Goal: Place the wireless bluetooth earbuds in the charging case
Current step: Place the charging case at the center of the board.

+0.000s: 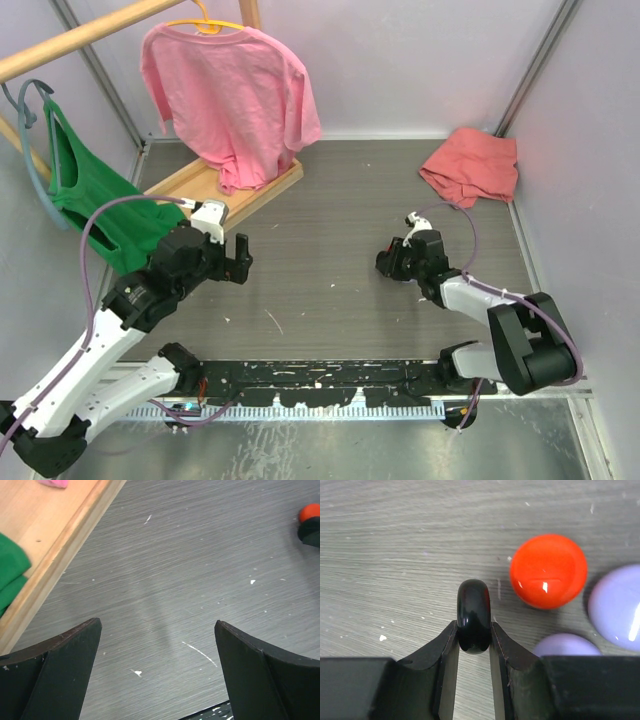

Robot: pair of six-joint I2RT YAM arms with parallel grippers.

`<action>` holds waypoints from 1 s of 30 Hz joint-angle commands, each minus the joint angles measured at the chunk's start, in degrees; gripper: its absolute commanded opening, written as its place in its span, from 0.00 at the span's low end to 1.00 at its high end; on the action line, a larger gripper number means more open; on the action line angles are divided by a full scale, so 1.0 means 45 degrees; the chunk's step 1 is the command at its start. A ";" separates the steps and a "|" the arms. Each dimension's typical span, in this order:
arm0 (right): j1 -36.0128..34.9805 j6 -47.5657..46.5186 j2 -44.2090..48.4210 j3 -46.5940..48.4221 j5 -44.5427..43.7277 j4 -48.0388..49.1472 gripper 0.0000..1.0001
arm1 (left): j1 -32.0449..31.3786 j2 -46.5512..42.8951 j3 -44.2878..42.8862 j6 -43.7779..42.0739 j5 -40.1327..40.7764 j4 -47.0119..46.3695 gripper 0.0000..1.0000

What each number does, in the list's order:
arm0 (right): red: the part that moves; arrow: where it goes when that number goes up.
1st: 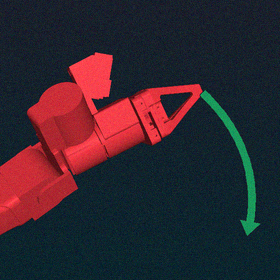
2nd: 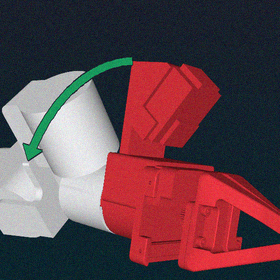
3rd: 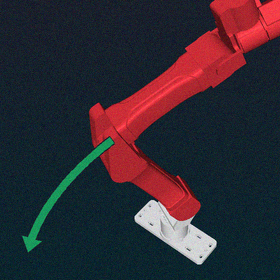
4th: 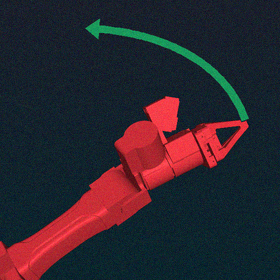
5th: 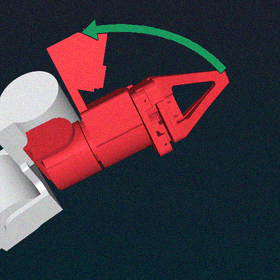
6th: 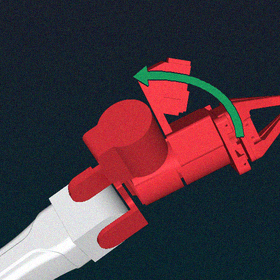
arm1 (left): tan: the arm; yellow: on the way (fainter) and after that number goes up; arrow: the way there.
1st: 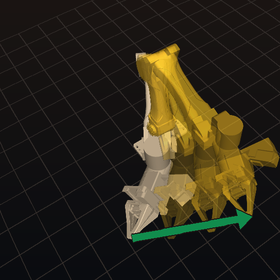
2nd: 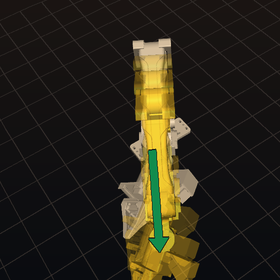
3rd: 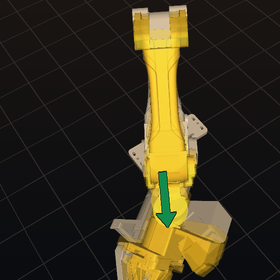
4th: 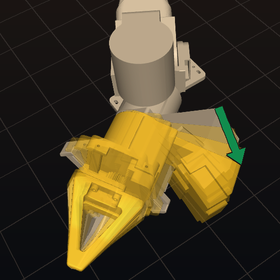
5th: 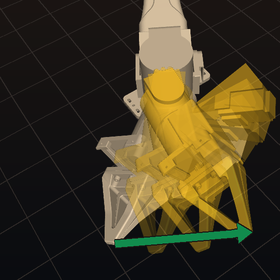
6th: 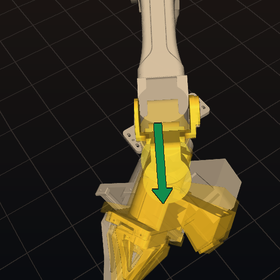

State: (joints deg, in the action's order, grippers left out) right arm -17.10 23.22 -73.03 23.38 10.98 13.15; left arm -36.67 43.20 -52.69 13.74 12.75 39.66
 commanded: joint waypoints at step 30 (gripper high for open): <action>0.0214 -0.0882 0.8561 0.3320 -0.2387 -0.7705 0.73 | 0.0279 -0.5029 -0.1207 0.1026 0.0546 0.2351 0.98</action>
State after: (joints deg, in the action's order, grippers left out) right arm -16.36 23.24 -41.85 31.05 4.43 -15.51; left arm -35.62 24.58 -55.07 16.25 12.64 46.22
